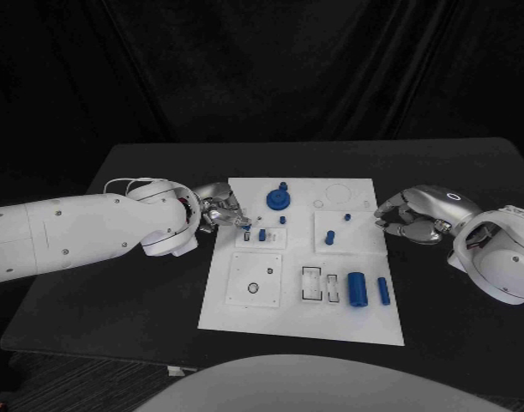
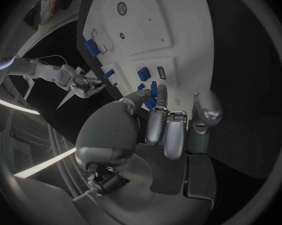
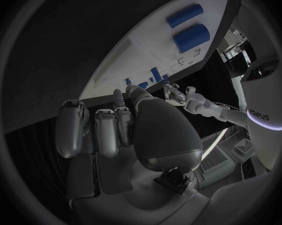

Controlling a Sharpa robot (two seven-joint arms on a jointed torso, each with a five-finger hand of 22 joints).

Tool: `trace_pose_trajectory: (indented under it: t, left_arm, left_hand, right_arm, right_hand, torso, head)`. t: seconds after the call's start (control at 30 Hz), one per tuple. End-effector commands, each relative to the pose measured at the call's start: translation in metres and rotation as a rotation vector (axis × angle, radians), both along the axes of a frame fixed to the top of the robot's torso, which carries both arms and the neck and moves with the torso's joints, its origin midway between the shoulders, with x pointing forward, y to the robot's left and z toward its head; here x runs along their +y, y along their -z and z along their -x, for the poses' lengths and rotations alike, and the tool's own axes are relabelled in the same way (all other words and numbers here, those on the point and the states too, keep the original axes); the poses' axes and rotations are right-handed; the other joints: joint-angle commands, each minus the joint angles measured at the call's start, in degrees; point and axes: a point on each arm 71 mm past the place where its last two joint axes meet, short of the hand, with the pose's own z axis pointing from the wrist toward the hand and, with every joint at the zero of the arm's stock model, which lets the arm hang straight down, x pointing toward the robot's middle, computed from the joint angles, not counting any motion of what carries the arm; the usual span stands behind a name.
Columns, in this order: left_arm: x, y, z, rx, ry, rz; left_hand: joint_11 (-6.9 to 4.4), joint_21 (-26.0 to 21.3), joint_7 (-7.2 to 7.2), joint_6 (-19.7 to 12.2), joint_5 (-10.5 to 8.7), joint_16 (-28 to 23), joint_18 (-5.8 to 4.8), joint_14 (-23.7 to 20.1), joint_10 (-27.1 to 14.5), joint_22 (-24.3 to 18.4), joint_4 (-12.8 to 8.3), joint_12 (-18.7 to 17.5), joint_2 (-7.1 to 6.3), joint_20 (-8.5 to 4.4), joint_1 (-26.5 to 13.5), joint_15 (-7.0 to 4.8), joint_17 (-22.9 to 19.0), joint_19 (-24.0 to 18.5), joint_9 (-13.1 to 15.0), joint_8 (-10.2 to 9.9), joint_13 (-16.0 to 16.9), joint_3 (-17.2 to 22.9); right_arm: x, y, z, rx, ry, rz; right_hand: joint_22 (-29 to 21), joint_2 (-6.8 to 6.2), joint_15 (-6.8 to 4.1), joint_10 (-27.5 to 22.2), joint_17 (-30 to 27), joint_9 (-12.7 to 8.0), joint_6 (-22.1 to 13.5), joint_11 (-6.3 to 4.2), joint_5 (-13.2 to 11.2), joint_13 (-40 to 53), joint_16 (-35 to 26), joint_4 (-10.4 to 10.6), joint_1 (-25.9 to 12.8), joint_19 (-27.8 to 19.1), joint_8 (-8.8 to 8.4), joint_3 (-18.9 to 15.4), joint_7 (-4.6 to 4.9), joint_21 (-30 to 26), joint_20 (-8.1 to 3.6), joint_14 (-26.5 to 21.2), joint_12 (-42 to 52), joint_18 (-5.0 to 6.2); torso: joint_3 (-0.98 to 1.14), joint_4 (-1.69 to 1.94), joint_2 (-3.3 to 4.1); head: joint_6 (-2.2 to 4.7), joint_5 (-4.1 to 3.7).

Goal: Assemble the parts on the task board

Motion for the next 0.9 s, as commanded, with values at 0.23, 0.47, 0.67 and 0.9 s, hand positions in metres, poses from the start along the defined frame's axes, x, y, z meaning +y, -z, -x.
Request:
trace_pose_trajectory:
  t: [0.23, 0.47, 0.67, 0.9]
  left_arm:
    - [0.0007, 0.0056, 0.0026, 0.016, 0.006, -0.035]
    - [0.0007, 0.0089, 0.0037, 0.036, 0.007, -0.048]
    - [0.0002, 0.0104, 0.0047, 0.043, 0.007, -0.051]
    - [-0.0013, 0.0116, 0.0057, 0.046, 0.01, -0.05]
  left_hand:
    - [-0.3, 0.17, -0.34, -0.15, -0.55, -0.37, 0.79, 0.71, -0.11, 7.05, -1.82, -0.41, -0.3, -0.25, -0.86, -0.4, 7.77, 0.34, 0.11, 0.41, 3.96, 2.45]
    - [-0.33, 0.15, -0.41, 0.01, -0.75, -0.37, 0.8, 0.72, -0.08, 7.04, -1.64, -0.4, -0.29, -0.26, -1.05, -0.4, 7.77, 0.34, 0.21, 0.58, 3.97, 2.39]
    - [-0.36, 0.13, -0.46, 0.12, -0.85, -0.4, 0.8, 0.68, -0.09, 7.04, -1.54, -0.41, -0.31, -0.27, -1.14, -0.42, 7.71, 0.34, 0.29, 0.7, 3.95, 2.34]
    - [-0.4, 0.17, -0.51, 0.18, -1.03, -0.42, 0.8, 0.66, -0.04, 7.05, -1.43, -0.37, -0.36, -0.28, -1.26, -0.44, 7.67, 0.38, 0.38, 0.83, 3.99, 2.28]
  right_arm:
    - [-0.0012, 0.0029, 0.0007, -0.002, 0.019, -0.004]
    - [-0.0022, 0.0033, 0.0011, -0.001, 0.022, -0.003]
    - [-0.0027, 0.0027, 0.0016, -0.006, 0.022, -0.008]
    - [-0.0028, 0.0023, 0.0018, -0.01, 0.022, -0.011]
  right_hand:
    - [10.7, -0.52, -0.08, -0.3, 4.01, -0.09, -0.12, 0.1, 0.4, -1.0, -0.32, -0.05, 0.04, 0.09, -0.36, 0.25, -0.02, -0.2, 0.29, 4.22, -0.28, 1.06]
    - [10.7, -0.52, -0.08, -0.3, 4.01, -0.09, -0.12, 0.1, 0.4, -1.0, -0.32, -0.05, 0.04, 0.09, -0.36, 0.25, -0.02, -0.2, 0.29, 4.22, -0.28, 1.06]
    - [10.68, -0.61, -0.09, -0.34, 3.94, -0.14, -0.16, 0.09, 0.42, -1.08, -0.35, -0.14, 0.05, 0.07, -0.41, 0.37, 0.0, -0.26, 0.29, 4.21, -0.34, 1.08]
    - [10.68, -0.61, -0.09, -0.34, 3.94, -0.14, -0.16, 0.09, 0.42, -1.08, -0.35, -0.14, 0.05, 0.07, -0.41, 0.37, 0.0, -0.26, 0.29, 4.21, -0.34, 1.08]
  torso:
    - [0.09, 0.05, 0.09]
    - [0.07, 0.03, 0.03]
    - [0.05, -0.02, 0.02]
    - [0.05, -0.01, 0.04]
  head:
    - [-0.01, 0.0]
    - [-0.01, 0.0]
    - [-0.01, 0.08]
    - [-0.01, 0.31]
